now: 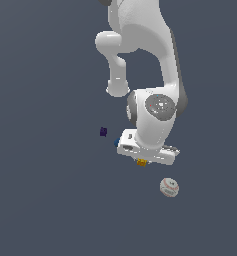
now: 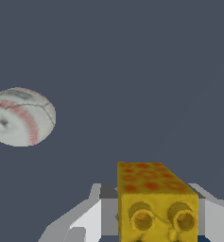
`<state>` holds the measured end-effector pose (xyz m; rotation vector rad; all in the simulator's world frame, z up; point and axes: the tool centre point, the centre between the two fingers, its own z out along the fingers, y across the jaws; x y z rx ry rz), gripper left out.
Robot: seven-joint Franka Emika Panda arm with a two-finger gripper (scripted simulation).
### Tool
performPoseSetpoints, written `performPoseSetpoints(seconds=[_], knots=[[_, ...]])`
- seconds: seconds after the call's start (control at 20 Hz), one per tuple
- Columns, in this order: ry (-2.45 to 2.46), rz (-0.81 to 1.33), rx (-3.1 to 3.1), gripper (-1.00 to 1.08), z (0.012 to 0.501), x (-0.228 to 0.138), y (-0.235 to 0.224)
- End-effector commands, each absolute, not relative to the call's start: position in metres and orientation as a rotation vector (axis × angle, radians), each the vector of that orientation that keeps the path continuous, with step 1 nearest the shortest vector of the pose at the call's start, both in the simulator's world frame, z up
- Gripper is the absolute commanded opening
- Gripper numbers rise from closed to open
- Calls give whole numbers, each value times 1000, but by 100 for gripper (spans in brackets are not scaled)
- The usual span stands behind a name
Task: Pick up a designated object from a clutter of objects.
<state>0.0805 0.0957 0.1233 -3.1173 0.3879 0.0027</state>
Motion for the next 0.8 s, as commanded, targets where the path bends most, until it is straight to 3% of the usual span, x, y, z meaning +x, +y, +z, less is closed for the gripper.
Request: performPoseSetpoints(seconds=[0.0, 0.75], knots=[[389, 1, -3117, -100, 150, 77, 79], [389, 1, -3115, -100, 311, 56, -20]])
